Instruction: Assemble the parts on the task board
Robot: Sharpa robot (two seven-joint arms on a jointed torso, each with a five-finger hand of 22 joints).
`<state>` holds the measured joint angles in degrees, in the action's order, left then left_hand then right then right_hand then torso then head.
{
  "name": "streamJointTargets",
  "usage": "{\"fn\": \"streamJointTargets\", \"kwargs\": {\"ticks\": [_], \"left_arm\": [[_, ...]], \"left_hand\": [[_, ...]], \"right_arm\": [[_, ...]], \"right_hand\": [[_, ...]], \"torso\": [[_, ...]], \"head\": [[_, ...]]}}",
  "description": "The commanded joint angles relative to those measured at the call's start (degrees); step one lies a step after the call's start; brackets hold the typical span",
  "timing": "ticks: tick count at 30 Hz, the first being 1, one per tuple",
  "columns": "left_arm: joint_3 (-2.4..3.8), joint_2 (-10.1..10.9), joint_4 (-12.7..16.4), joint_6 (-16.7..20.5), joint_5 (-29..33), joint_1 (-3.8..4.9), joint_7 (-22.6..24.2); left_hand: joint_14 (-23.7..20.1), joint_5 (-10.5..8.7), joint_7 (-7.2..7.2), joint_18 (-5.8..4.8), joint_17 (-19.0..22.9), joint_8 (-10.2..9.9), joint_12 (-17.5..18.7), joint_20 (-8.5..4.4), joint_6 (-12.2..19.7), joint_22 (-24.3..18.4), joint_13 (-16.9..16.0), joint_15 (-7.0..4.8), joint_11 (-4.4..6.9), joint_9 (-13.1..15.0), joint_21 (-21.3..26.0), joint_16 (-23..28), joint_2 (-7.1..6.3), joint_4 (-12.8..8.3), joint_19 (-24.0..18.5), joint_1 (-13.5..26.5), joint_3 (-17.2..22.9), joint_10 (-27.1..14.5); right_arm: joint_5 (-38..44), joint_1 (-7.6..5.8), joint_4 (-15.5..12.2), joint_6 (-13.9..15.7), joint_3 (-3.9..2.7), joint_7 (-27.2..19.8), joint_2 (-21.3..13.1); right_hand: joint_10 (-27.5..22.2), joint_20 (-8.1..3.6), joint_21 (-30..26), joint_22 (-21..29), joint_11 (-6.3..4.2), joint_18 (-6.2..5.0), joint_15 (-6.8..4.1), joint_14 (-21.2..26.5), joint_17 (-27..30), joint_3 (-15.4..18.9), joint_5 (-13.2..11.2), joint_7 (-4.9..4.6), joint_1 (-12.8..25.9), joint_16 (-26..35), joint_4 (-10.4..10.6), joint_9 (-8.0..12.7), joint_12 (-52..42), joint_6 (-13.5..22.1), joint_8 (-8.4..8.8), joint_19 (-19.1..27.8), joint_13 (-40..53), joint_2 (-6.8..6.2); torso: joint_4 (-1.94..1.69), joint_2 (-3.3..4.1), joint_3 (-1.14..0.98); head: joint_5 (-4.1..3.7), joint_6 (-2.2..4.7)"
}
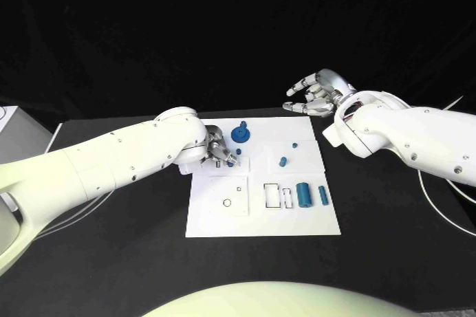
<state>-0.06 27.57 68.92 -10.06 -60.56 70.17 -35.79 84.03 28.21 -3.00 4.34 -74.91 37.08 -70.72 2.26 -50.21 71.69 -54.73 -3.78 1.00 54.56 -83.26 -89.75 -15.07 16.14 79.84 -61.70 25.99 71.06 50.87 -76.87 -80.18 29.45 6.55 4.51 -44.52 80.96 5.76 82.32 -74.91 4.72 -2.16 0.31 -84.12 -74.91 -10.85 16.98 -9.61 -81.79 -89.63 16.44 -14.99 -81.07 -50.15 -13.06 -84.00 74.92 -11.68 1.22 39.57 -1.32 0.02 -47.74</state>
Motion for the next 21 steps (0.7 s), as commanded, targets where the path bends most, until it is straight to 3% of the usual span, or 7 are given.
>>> {"fn": "streamJointTargets", "kwargs": {"ticks": [1, 2, 5, 10, 14, 19, 21], "left_arm": [[-0.50, 0.0, 0.0, -1.5, -0.2, -0.76, 0.0], [-0.50, 0.0, 0.0, -1.5, -0.2, -0.76, 0.0], [-0.50, 0.2, 0.0, -1.4, -0.5, -0.78, 0.0], [-0.48, 0.6, 0.2, -1.0, -0.6, -0.83, 0.0], [-0.37, 1.0, 0.7, -0.3, -0.6, -0.88, 0.0], [-0.07, 2.0, 1.9, 0.3, 0.4, -0.96, 0.1], [0.64, 2.5, 2.5, 0.4, 1.0, -0.97, 0.1]], "left_hand": [[6.0, -0.96, -0.42, -0.53, -15.1, -0.6, -0.3, -0.12, -0.2, 0.0, -0.1, -0.03, -0.43, 0.1, 0.2, -0.2, -0.12, 0.4, 0.3, -0.2, -1.4, 0.0], [6.0, -1.44, -0.43, -0.53, -15.1, -0.6, -0.2, -0.11, -0.3, 0.0, 0.0, -0.02, -0.45, 0.1, 0.2, -0.2, -0.03, 0.5, 0.3, -0.2, -2.0, 0.0], [6.0, -6.99, -0.49, -0.50, -15.1, -0.8, -0.3, -0.02, -0.2, -0.1, 0.0, 0.06, -0.52, 0.3, 0.3, -0.2, 1.03, 0.6, 0.2, 0.1, -4.9, -0.2], [6.0, -9.11, -0.49, -0.50, -15.1, -0.9, -0.4, 0.02, -0.2, 0.0, 0.0, 0.09, -0.54, 0.4, 0.4, -0.2, 1.95, 0.7, 0.3, 0.5, -7.3, -0.2], [6.0, -12.88, -0.37, -0.51, -15.1, -0.8, -0.7, -0.01, -0.3, 0.1, -0.2, 0.03, -0.44, 0.7, 0.4, -0.2, 3.67, 0.7, 0.3, 0.1, -11.8, -0.1], [6.0, -13.64, -0.29, -0.52, -15.1, -0.8, -0.8, -0.03, -0.4, 0.2, -0.2, -0.01, -0.40, 0.7, 0.3, -0.2, 4.55, 0.8, 0.4, 0.0, -14.0, -0.1], [6.0, -13.64, -0.29, -0.52, -15.1, -0.8, -0.8, -0.03, -0.4, 0.1, -0.2, -0.01, -0.40, 0.7, 0.3, -0.2, 4.60, 0.7, 0.4, -0.1, -14.1, -0.1]], "right_arm": [[0.3, 0.02, -0.1, 0.1, -0.03, -0.9, -0.1], [0.3, 0.02, -0.2, 0.1, -0.03, -0.9, -0.1], [0.3, 0.02, -0.2, 0.2, -0.03, -1.0, -0.2], [0.3, 0.02, -0.3, 0.4, -0.03, -1.1, -0.3], [0.3, 0.02, -0.3, 0.5, -0.03, -1.1, -0.3], [0.3, 0.02, -0.2, 0.5, -0.03, -1.2, -0.4], [0.3, 0.02, -0.2, 0.5, -0.03, -1.2, -0.4]], "right_hand": [[-0.3, 0.16, -0.4, -7.7, 0.04, 0.00, -0.04, -5.7, -14.5, -0.2, 0.2, 0.00, 0.6, -0.1, 0.1, 0.1, 0.3, 0.3, -0.01, -2.8, 6.8, -0.03], [-0.3, 0.16, -0.4, -7.7, 0.04, 0.00, -0.04, -5.7, -14.5, -0.2, 0.2, 0.00, 0.6, -0.1, 0.1, 0.1, 0.3, 0.3, -0.01, -2.8, 6.8, -0.03], [-0.3, 0.16, -0.4, -7.7, 0.04, 0.00, -0.04, -5.7, -14.5, -0.2, 0.2, 0.00, 0.6, -0.1, 0.1, 0.1, 0.3, 0.3, -0.01, -2.8, 6.8, -0.03], [-0.3, 0.16, -0.4, -7.7, 0.04, 0.00, -0.04, -5.7, -14.5, -0.2, 0.2, 0.00, 0.6, -0.1, 0.1, 0.1, 0.3, 0.3, -0.01, -2.8, 6.8, -0.03], [-0.3, 0.16, -0.4, -7.7, 0.05, 0.00, -0.03, -5.7, -14.5, -0.2, 0.2, -0.02, 0.8, -0.1, 0.2, 0.1, 0.3, 0.3, 0.01, -2.8, 6.8, -0.02], [-0.3, 0.16, -0.4, -7.7, 0.05, 0.00, -0.03, -5.7, -14.5, -0.2, 0.2, -0.02, 0.8, -0.1, 0.2, 0.1, 0.3, 0.3, 0.01, -2.8, 6.8, -0.02], [-0.3, 0.16, -0.4, -7.7, 0.05, 0.00, -0.03, -5.7, -14.5, -0.2, 0.2, -0.02, 0.8, -0.1, 0.2, 0.1, 0.3, 0.3, 0.01, -2.8, 6.8, -0.02]], "torso": [[0.00, 0.01, 0.02], [0.00, 0.02, 0.02], [0.01, 0.03, 0.03], [-0.02, 0.00, 0.05], [-0.05, -0.01, 0.06], [0.00, 0.01, 0.11], [0.01, 0.01, 0.12]], "head": [[0.03, 0.00], [0.06, 0.03], [0.11, 0.05], [-0.01, 0.04], [-0.06, 0.14], [-0.12, 0.47], [-0.15, 0.64]]}}
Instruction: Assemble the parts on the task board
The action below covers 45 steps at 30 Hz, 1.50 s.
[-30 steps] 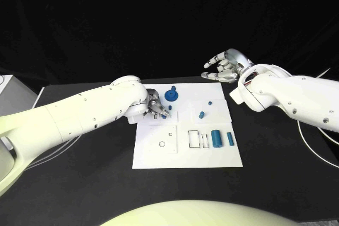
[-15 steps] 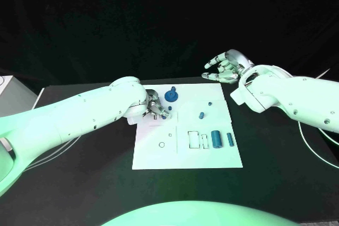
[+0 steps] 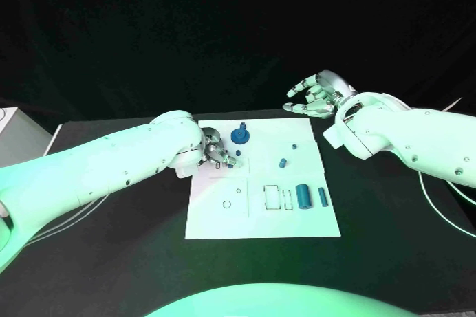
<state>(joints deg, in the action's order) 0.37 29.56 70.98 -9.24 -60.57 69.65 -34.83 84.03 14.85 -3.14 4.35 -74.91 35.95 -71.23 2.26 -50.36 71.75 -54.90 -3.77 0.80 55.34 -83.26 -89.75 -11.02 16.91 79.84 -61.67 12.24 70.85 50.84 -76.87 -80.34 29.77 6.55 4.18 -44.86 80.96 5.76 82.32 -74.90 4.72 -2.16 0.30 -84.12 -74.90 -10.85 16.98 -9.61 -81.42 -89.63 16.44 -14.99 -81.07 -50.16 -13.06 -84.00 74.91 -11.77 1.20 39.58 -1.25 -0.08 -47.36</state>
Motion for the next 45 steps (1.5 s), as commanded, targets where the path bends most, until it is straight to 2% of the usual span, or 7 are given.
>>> {"fn": "streamJointTargets", "kwargs": {"ticks": [1, 9, 14, 17, 24, 32, 45], "left_arm": [[0.49, 0.7, 0.6, -0.4, 1.2, -0.46, -0.9], [6.17, 3.2, 1.5, -1.7, 3.1, -0.20, -0.9], [8.63, 3.7, 0.1, -2.6, 3.3, 0.34, -0.9], [9.41, 3.6, -1.5, -2.8, 3.4, 0.70, -0.8], [9.95, 2.3, -5.0, -1.4, 3.4, 0.98, -0.5], [10.00, -1.1, -10.6, 0.4, 1.7, 1.03, -0.1], [8.79, -4.8, -16.3, -0.5, 0.7, 1.03, 0.5]], "left_hand": [[6.0, -0.26, -0.14, -0.52, -15.1, 0.3, -0.3, -0.04, -0.2, 0.1, 0.0, -0.03, -0.19, 0.0, 0.4, -0.3, 0.65, 0.0, 0.3, -0.2, -0.4, 0.1], [6.0, 0.34, -0.20, -0.37, -15.1, 0.1, 0.1, -0.05, 0.1, -0.7, 0.7, -0.02, -0.21, -0.1, 0.7, -0.3, 1.52, -0.1, -0.1, -2.4, -0.7, -0.4], [5.9, 0.68, -0.40, -0.24, -15.0, -0.3, 0.6, 0.04, 0.6, -1.3, 1.4, 0.12, -0.39, -0.2, 1.0, -0.2, 1.91, -0.1, -0.5, -3.5, -0.5, -1.0], [5.8, 0.91, -0.73, -0.16, -14.6, -1.4, 1.0, 0.24, 1.3, -1.7, 2.0, 0.36, -0.66, -0.8, 1.2, 0.0, 2.42, -0.1, -0.8, -4.8, 0.3, -1.7], [5.6, 0.94, -2.14, -0.08, -14.1, -5.1, 2.1, 1.08, 2.9, -2.1, 3.8, 1.37, -1.86, -3.6, 1.5, 0.3, 2.08, 0.0, -1.1, -4.9, 3.0, -3.4], [5.5, 0.85, -2.36, -0.06, -14.1, -5.5, 2.0, 1.25, 2.9, -2.2, 3.7, 1.55, -2.06, -4.1, 1.5, 0.3, 2.02, 0.0, -1.1, -4.5, 3.2, -3.4], [5.5, 0.86, -2.39, -0.01, -14.0, -5.6, 2.1, 1.30, 2.9, -2.4, 3.9, 1.60, -2.10, -4.2, 1.6, 0.3, 2.09, 0.0, -1.2, -4.5, 3.4, -3.5]], "right_arm": [[0.3, 0.02, 0.0, 0.2, -0.03, -0.9, -0.1], [0.3, 0.02, 0.4, 0.1, -0.03, -0.7, -0.1], [0.3, 0.02, 0.6, 0.0, -0.02, -0.7, -0.2], [0.3, 0.02, 0.7, 0.0, -0.02, -0.6, -0.1], [0.3, 0.02, 0.8, 0.0, -0.02, -0.6, -0.1], [0.3, 0.02, 0.7, 0.1, -0.02, -0.6, 0.0], [0.4, 0.02, 0.6, 0.1, -0.03, -0.4, 0.1]], "right_hand": [[-0.3, 0.16, -0.4, -7.7, 0.05, 0.00, -0.03, -5.7, -14.5, -0.2, 0.2, -0.02, 0.5, -0.1, 0.2, 0.1, 0.3, 0.3, 0.01, -2.8, 6.8, 0.06], [-0.3, 0.16, -0.4, -7.7, 0.05, 0.00, -0.03, -5.7, -14.5, -0.2, 0.2, -0.02, 0.5, -0.1, 0.2, 0.1, 0.3, 0.3, 0.01, -2.8, 6.8, 0.06], [-0.3, 0.16, -0.4, -7.7, 0.05, 0.00, -0.03, -5.7, -14.5, -0.2, 0.2, -0.02, 0.5, -0.1, 0.2, 0.1, 0.3, 0.3, 0.01, -2.8, 6.8, 0.06], [-0.3, 0.17, -0.3, -7.8, 0.06, 0.04, -0.02, -5.7, -14.6, -0.2, 0.2, -0.03, 0.7, -0.1, 0.1, 0.1, 0.2, 0.4, 0.02, -2.8, 6.9, 0.09], [-0.3, 0.17, -0.3, -7.8, 0.06, 0.04, -0.02, -5.7, -14.6, -0.2, 0.2, -0.03, 0.7, -0.1, 0.1, 0.1, 0.2, 0.4, 0.02, -2.8, 6.9, 0.09], [-0.3, 0.17, -0.3, -7.8, 0.06, 0.04, -0.02, -5.7, -14.6, -0.2, 0.2, -0.03, 0.7, -0.1, 0.1, 0.1, 0.2, 0.4, 0.02, -2.8, 6.9, 0.09], [-0.2, 0.17, -0.3, -7.8, 0.06, 0.02, -0.02, -5.7, -14.6, -0.2, 0.3, -0.03, 0.7, -0.1, 0.1, 0.1, 0.2, 0.5, 0.00, -2.8, 6.9, 0.13]], "torso": [[0.02, 0.00, 0.02], [-0.05, -0.09, -0.11], [0.01, -0.02, -0.08], [0.03, 0.04, -0.07], [0.01, 0.16, -0.06], [0.27, 0.61, 0.02], [0.48, 1.45, 0.06]], "head": [[-0.10, 0.36], [-0.30, 1.14], [-0.08, 1.48], [0.20, 1.82], [0.26, 2.36], [0.59, 2.72], [0.83, 3.27]]}}
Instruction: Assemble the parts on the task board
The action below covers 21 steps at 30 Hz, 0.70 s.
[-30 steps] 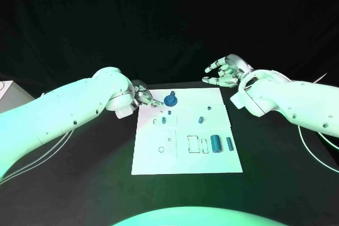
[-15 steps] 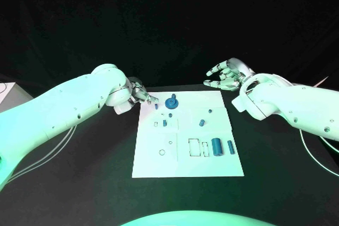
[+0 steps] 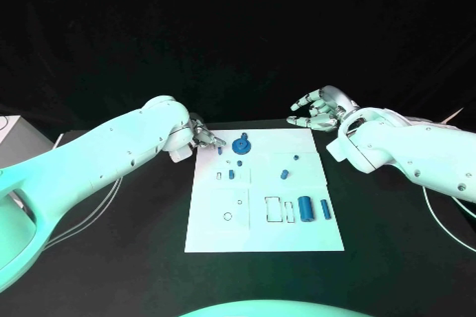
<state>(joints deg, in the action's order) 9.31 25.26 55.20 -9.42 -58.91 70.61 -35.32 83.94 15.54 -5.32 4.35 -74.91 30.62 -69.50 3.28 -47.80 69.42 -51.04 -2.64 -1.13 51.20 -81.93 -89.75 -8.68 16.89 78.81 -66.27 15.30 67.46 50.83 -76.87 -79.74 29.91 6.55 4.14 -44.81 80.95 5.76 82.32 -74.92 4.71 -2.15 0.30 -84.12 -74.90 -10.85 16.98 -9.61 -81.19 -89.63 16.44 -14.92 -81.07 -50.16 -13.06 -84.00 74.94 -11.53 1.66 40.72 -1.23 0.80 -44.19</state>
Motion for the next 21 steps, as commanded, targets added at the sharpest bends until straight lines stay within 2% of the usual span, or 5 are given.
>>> {"fn": "streamJointTargets", "kwargs": {"ticks": [1, 8, 21], "left_arm": [[-0.25, -0.6, -0.8, -0.3, -1.1, 0.07, 1.1], [-0.57, -1.0, -2.0, 0.3, -2.1, 0.16, 1.3], [-0.63, -1.4, -2.2, -0.2, -1.1, 0.36, 1.4]], "left_hand": [[5.6, 0.18, -0.21, -0.01, -14.0, -0.3, 0.3, 0.28, 0.3, -0.1, 0.1, 0.47, -0.17, 0.0, 0.3, 0.3, -0.25, 0.0, -0.2, 0.1, 0.3, -0.1], [5.6, 0.18, -0.22, 0.01, -14.0, -0.3, 0.4, 0.30, 0.3, -0.2, 0.1, 0.48, -0.18, -0.1, 0.3, 0.3, -0.25, 0.0, -0.3, 0.1, 0.4, -0.2], [5.6, 0.16, -0.26, 0.03, -14.0, -0.4, 0.4, 0.35, 0.3, -0.3, 0.1, 0.53, -0.23, -0.2, 0.3, 0.3, -0.24, 0.0, -0.3, 0.2, 0.5, -0.3]], "right_arm": [[0.4, 0.02, 0.0, 0.0, -0.03, -0.4, 0.1], [0.4, 0.01, 0.1, 0.0, -0.03, -0.3, 0.1], [0.4, 0.01, 0.0, 0.0, -0.04, -0.4, 0.1]], "right_hand": [[-0.2, 0.17, -0.3, -7.7, 0.06, 0.02, -0.02, -5.7, -14.6, -0.2, 0.3, -0.03, 0.5, -0.1, 0.1, 0.1, 0.2, 0.5, 0.00, -2.8, 6.8, -0.11], [-0.2, 0.17, -0.3, -7.7, 0.06, 0.02, -0.02, -5.7, -14.6, -0.2, 0.3, -0.03, 0.5, -0.1, 0.1, 0.1, 0.2, 0.5, 0.00, -2.8, 6.8, -0.11], [-0.2, 0.17, -0.3, -7.7, 0.06, 0.02, -0.02, -5.7, -14.6, -0.2, 0.3, -0.03, 0.5, -0.1, 0.1, 0.1, 0.2, 0.5, 0.00, -2.8, 6.8, -0.11]], "torso": [[0.04, 0.39, 0.04], [0.23, 0.73, 0.04], [0.09, 0.74, 0.05]], "head": [[0.01, 0.15], [0.07, 0.22], [0.12, -0.22]]}}
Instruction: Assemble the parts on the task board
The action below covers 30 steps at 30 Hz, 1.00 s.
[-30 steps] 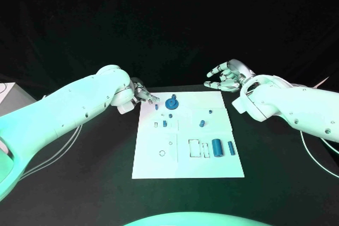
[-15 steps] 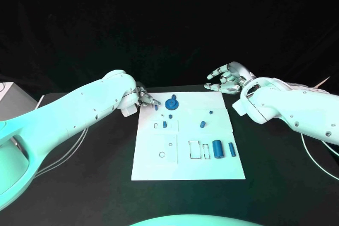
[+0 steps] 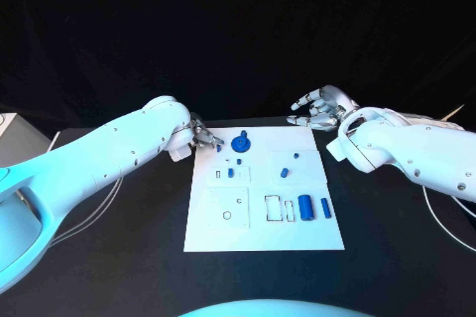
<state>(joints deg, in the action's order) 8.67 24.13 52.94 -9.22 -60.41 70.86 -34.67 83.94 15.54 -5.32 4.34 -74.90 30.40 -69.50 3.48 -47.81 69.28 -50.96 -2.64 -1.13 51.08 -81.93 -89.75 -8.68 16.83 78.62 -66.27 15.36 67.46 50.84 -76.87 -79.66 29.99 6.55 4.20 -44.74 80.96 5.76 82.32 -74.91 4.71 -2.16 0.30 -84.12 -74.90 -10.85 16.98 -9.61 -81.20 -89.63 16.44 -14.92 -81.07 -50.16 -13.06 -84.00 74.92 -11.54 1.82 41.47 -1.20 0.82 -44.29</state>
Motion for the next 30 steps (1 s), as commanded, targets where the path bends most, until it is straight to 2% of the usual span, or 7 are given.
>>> {"fn": "streamJointTargets", "kwargs": {"ticks": [1, 7, 10, 16, 21, 30], "left_arm": [[0.01, -0.3, 0.0, -0.5, 0.5, 0.11, 0.8], [0.00, -0.4, -0.1, -0.9, 0.8, 0.12, 0.8], [-0.01, -0.3, 0.0, -1.1, 1.2, 0.12, 0.8], [-0.03, -0.3, 0.1, -1.7, 2.0, 0.12, 0.7], [-0.07, -0.3, 0.5, -2.3, 2.7, 0.12, 0.7], [-0.10, -0.1, 0.9, -2.3, 3.7, 0.11, 0.7]], "left_hand": [[5.6, 0.18, -0.25, 0.03, -14.0, -0.2, 0.3, 0.19, 0.2, -0.1, 0.0, 0.56, -0.24, -0.2, 0.3, 0.3, -0.16, 0.0, -0.1, 0.1, 0.6, -0.3], [5.6, 0.24, -0.19, 0.05, -14.0, -0.2, 0.3, 0.30, -0.2, -0.1, 0.0, 0.59, -0.22, -0.4, 0.4, 0.3, 0.03, 0.0, -0.2, -0.4, 1.4, -0.4], [5.6, 0.26, -0.09, 0.06, -14.0, -0.3, 0.1, 0.31, -0.5, -0.1, -0.1, 0.54, -0.12, -0.8, 0.4, 0.3, 0.26, 0.0, -0.2, -1.5, 3.3, -0.5], [5.6, 0.23, 0.07, 0.05, -14.1, -0.2, 0.0, 0.16, -0.8, 0.1, 0.1, 0.39, 0.06, -1.4, 0.3, 0.3, -1.09, -0.1, -0.2, -4.1, 11.6, -0.8], [5.6, 0.05, 0.51, 0.03, -14.1, 1.1, -0.2, -0.11, -1.1, 0.2, 0.0, 0.06, 0.44, -0.8, 0.3, 0.2, -2.44, -0.7, -0.2, -6.0, 19.0, -0.4], [5.7, -0.12, 1.09, 0.03, -14.2, 3.4, -0.2, -0.38, -1.6, 0.3, 0.1, -0.29, 0.89, 0.8, 0.3, 0.2, -3.24, -1.2, -0.2, -6.3, 22.9, -0.2]], "right_arm": [[0.4, 0.01, -0.1, 0.0, -0.03, -0.4, 0.1], [0.4, 0.01, 0.0, -0.1, -0.03, -0.4, 0.1], [0.4, 0.01, 0.0, -0.1, -0.03, -0.4, 0.2], [0.4, 0.01, 0.1, -0.2, -0.03, -0.4, 0.2], [0.4, 0.01, 0.1, -0.2, -0.03, -0.4, 0.2], [0.4, 0.01, 0.2, -0.3, -0.03, -0.4, 0.3]], "right_hand": [[-0.2, 0.17, -0.3, -7.8, 0.06, 0.02, -0.02, -5.7, -14.6, -0.2, 0.3, -0.03, 0.5, -0.1, 0.1, 0.1, 0.2, 0.5, 0.00, -2.8, 6.9, -0.10], [-0.2, 0.18, -0.4, -7.7, 0.06, 0.01, -0.02, -5.7, -14.5, -0.3, 0.4, -0.03, 0.6, -0.1, 0.1, 0.1, 0.2, 0.5, -0.05, -2.8, 6.9, -0.04], [-0.2, 0.18, -0.4, -7.7, 0.06, 0.01, -0.02, -5.7, -14.5, -0.3, 0.4, -0.03, 0.6, -0.1, 0.1, 0.1, 0.2, 0.5, -0.05, -2.8, 6.9, -0.04], [-0.2, 0.18, -0.4, -7.7, 0.06, 0.01, -0.02, -5.7, -14.5, -0.3, 0.4, -0.03, 0.6, -0.1, 0.1, 0.1, 0.2, 0.5, -0.05, -2.8, 6.9, -0.04], [-0.2, 0.18, -0.4, -7.7, 0.06, 0.01, -0.02, -5.7, -14.5, -0.3, 0.4, -0.03, 0.6, -0.1, 0.1, 0.1, 0.2, 0.5, -0.05, -2.8, 6.9, -0.04], [-0.1, 0.18, -0.3, -7.8, 0.05, 0.03, -0.02, -5.7, -14.6, -0.4, 0.4, -0.01, 0.7, -0.1, 0.0, 0.1, 0.0, 0.4, -0.12, -2.8, 7.0, 0.01]], "torso": [[-0.04, -0.04, 0.02], [-0.01, -0.08, 0.00], [-0.03, -0.09, -0.01], [-0.03, -0.06, -0.01], [0.03, -0.02, -0.04], [0.04, 0.02, -0.05]], "head": [[0.12, -0.13], [0.19, -0.26], [0.18, -0.28], [0.24, -0.29], [0.27, -0.32], [0.24, -0.41]]}}
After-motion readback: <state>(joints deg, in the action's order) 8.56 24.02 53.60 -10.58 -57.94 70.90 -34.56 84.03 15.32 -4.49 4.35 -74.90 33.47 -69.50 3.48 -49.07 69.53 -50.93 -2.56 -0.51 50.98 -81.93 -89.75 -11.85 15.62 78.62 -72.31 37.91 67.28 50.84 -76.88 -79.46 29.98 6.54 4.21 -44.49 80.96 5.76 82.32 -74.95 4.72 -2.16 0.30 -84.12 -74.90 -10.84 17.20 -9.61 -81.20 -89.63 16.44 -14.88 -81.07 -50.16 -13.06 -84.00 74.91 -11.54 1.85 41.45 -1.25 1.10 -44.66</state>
